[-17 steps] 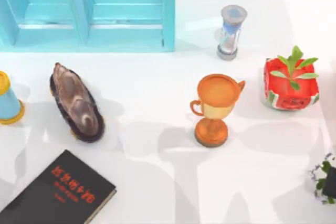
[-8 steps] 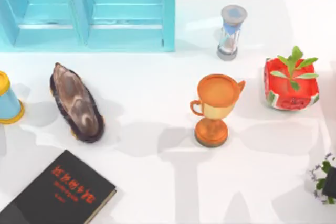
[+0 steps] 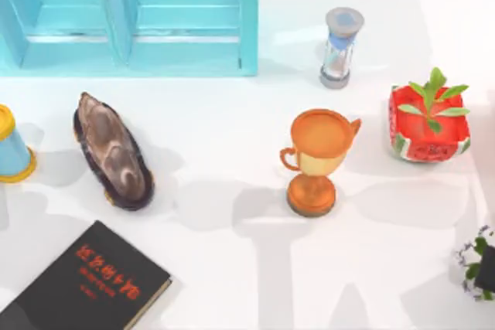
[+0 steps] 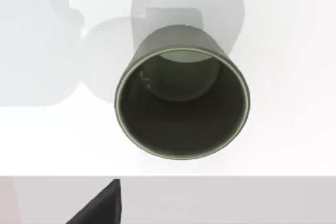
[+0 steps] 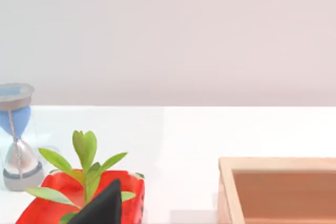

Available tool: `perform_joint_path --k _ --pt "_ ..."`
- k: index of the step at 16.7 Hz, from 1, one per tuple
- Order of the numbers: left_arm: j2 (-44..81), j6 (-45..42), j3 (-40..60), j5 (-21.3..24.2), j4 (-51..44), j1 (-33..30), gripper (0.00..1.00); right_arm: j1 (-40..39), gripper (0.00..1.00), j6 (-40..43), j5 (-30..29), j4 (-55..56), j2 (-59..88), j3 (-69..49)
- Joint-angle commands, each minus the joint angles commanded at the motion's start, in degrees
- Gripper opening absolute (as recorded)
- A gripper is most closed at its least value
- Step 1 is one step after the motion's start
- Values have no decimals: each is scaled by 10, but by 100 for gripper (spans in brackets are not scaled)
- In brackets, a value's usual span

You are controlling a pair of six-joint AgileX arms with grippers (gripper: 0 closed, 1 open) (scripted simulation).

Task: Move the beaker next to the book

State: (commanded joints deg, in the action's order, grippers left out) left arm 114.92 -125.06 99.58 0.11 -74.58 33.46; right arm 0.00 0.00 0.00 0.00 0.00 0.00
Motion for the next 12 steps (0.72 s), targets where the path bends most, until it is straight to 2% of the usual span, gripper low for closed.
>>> perform_joint_path --k 8,12 --pt "39 -3 -140 0 183 3 100 0 100 0 0 0 0 0" --pt "44 -3 -156 0 200 4 100 0 100 0 0 0 0 0"
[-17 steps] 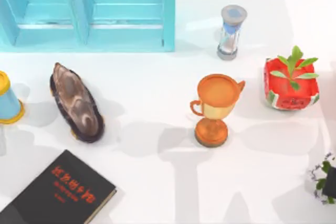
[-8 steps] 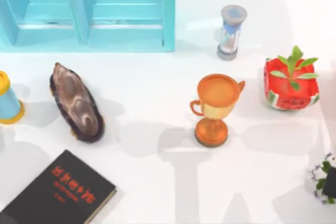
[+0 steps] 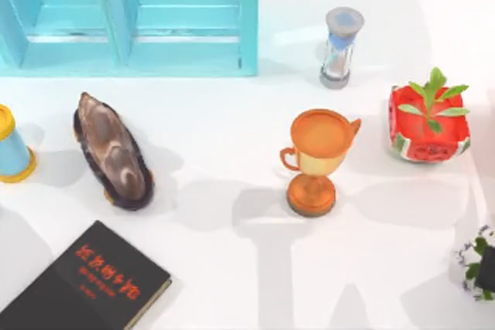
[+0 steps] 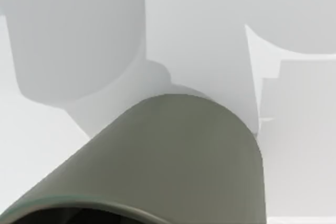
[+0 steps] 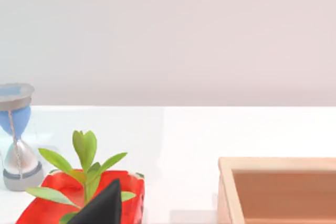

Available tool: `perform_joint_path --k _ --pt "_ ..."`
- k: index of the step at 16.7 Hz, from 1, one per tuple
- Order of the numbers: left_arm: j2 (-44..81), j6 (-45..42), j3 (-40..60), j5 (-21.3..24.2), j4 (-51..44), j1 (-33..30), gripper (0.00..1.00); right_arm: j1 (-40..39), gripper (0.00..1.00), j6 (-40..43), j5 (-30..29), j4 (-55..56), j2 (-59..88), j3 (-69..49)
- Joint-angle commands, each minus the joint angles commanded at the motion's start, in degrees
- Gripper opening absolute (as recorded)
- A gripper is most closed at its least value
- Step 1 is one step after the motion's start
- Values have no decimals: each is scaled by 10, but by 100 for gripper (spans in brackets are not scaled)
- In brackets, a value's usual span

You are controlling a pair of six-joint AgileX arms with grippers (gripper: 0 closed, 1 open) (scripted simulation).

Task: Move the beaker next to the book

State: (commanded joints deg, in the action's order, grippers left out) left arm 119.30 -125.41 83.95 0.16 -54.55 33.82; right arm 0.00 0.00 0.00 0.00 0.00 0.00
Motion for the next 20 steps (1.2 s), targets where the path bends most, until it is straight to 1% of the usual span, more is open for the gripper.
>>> perform_joint_path --k 2,15,16,20 --pt "0 0 0 0 0 0 100 0 100 0 0 0 0 0" --pt "0 0 0 0 0 0 2 0 100 0 0 0 0 0" --pt "0 0 0 0 0 0 0 0 100 0 0 0 0 0" --pt "0 0 0 0 0 0 0 0 100 0 0 0 0 0"
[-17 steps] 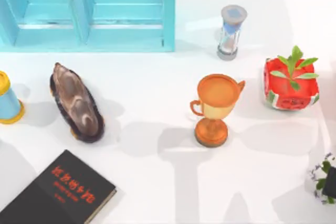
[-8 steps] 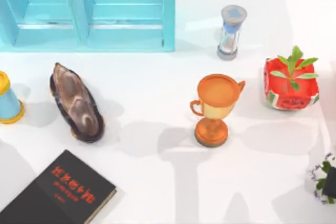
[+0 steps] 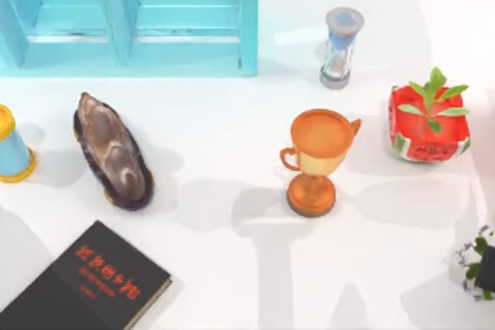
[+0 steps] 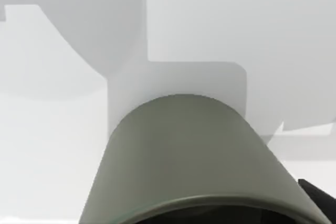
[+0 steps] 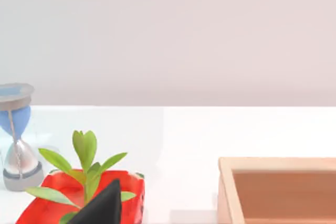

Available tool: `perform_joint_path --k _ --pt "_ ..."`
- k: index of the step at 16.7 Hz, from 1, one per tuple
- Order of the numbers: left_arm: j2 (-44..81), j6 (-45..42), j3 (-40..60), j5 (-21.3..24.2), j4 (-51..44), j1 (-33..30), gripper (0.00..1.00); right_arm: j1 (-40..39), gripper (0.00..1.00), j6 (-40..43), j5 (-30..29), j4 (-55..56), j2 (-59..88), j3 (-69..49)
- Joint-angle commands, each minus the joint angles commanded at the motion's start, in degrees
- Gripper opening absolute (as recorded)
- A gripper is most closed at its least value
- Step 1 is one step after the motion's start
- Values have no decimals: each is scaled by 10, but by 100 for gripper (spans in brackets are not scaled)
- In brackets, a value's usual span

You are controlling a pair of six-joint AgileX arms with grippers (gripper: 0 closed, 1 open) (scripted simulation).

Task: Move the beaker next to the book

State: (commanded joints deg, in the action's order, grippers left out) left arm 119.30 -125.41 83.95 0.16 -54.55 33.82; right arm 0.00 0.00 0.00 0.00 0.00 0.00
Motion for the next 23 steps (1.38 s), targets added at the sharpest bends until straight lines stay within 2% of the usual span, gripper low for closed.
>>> perform_joint_path --k 6,14,19,23 --pt "-3 -2 7 0 -9 -2 0 0 100 0 0 0 0 0" --pt "-29 0 67 0 -99 -2 0 0 100 0 0 0 0 0" --pt "-29 0 69 0 -101 -1 0 0 100 0 0 0 0 0" --pt "-33 48 85 -2 -99 -34 0 0 100 0 0 0 0 0"
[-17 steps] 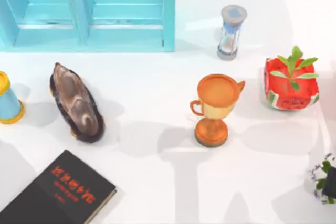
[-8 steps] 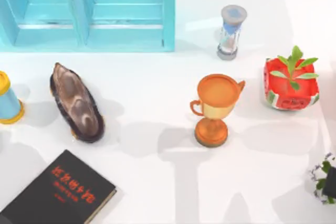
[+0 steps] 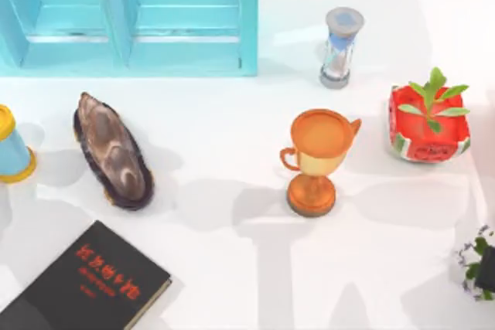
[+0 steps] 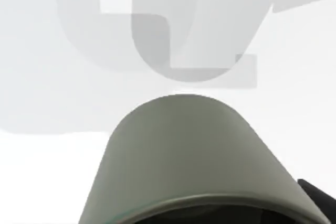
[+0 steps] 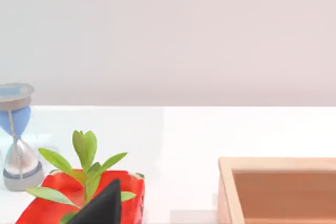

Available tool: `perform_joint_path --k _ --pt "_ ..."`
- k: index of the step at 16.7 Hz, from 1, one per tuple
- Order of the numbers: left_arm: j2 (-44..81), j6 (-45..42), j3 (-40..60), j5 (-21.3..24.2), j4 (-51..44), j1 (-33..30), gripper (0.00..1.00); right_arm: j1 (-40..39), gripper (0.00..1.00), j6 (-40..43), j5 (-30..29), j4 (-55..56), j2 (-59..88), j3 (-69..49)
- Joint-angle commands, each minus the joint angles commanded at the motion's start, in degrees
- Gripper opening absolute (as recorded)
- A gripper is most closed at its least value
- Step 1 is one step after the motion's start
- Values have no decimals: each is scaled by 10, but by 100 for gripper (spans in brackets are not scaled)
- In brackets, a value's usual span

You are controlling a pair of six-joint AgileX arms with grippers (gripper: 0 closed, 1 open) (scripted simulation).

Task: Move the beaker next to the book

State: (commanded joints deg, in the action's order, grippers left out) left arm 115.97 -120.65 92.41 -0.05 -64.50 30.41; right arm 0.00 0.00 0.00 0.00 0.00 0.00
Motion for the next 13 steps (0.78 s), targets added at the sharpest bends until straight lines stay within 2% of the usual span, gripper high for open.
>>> perform_joint_path --k 3,7,13 --pt "-28 93 4 -2 11 -65 0 0 100 0 0 0 0 0" --pt "-79 273 -7 -6 30 -158 0 0 100 0 0 0 0 0" --pt "-148 516 -28 -13 49 -253 0 0 100 0 0 0 0 0"
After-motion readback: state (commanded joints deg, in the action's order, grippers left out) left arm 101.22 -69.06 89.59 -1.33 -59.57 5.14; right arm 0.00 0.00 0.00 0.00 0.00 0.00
